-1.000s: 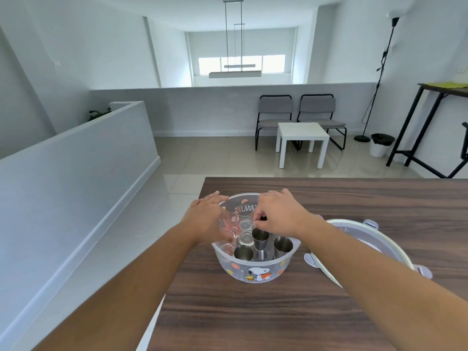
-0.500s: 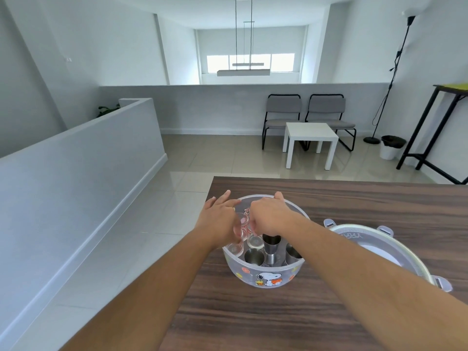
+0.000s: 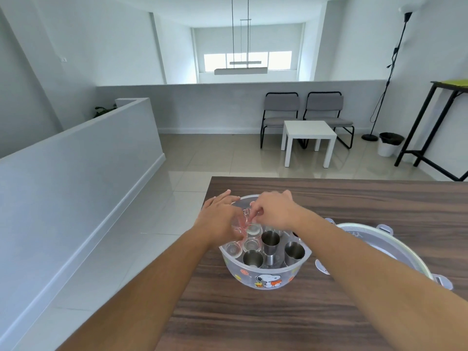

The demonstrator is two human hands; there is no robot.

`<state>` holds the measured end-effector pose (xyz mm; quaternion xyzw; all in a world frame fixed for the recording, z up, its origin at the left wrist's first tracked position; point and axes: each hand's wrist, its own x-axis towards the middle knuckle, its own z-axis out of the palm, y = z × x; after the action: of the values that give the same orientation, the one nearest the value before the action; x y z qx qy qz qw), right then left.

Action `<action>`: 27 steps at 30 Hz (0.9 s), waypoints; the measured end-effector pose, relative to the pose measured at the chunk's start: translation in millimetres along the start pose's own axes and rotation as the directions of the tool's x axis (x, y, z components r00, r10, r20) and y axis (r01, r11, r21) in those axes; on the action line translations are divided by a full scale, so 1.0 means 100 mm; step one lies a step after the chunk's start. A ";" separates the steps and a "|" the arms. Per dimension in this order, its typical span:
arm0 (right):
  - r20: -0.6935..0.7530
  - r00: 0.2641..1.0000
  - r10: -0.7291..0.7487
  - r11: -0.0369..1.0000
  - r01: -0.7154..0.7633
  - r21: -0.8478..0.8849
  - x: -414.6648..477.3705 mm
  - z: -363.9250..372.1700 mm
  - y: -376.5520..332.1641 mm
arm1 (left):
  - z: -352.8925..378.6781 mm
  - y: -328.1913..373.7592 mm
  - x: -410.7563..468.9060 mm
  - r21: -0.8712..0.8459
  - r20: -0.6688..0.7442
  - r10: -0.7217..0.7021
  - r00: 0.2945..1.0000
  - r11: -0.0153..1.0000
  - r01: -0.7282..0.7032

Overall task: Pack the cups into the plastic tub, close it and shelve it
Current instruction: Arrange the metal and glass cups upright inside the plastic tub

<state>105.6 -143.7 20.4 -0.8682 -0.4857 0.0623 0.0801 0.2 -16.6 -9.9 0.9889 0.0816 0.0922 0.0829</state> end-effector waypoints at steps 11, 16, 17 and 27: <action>-0.091 0.996 0.025 1.000 -0.024 0.012 -0.08 -0.15 0.46 | 0.09 -0.01 0.07 0.016 0.041 0.083 0.996 0.996 -0.084; -0.060 0.998 -0.007 0.999 0.009 0.039 -0.10 -0.12 0.52 | 0.04 -0.03 0.23 -0.108 -0.025 0.028 0.999 0.994 -0.031; -0.060 0.998 -0.009 0.999 0.012 0.043 -0.10 -0.12 0.53 | 0.04 -0.03 0.29 -0.083 -0.030 0.021 0.999 0.996 -0.024; -0.106 0.994 -0.012 0.997 0.021 0.080 -0.15 -0.09 0.59 | 0.19 0.05 0.56 0.136 0.074 -0.003 0.997 0.991 -0.007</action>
<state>148.5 -187.5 17.8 -0.8623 -0.4850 0.0352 0.1414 58.5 -13.9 -17.7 0.9951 0.0835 0.0500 0.0180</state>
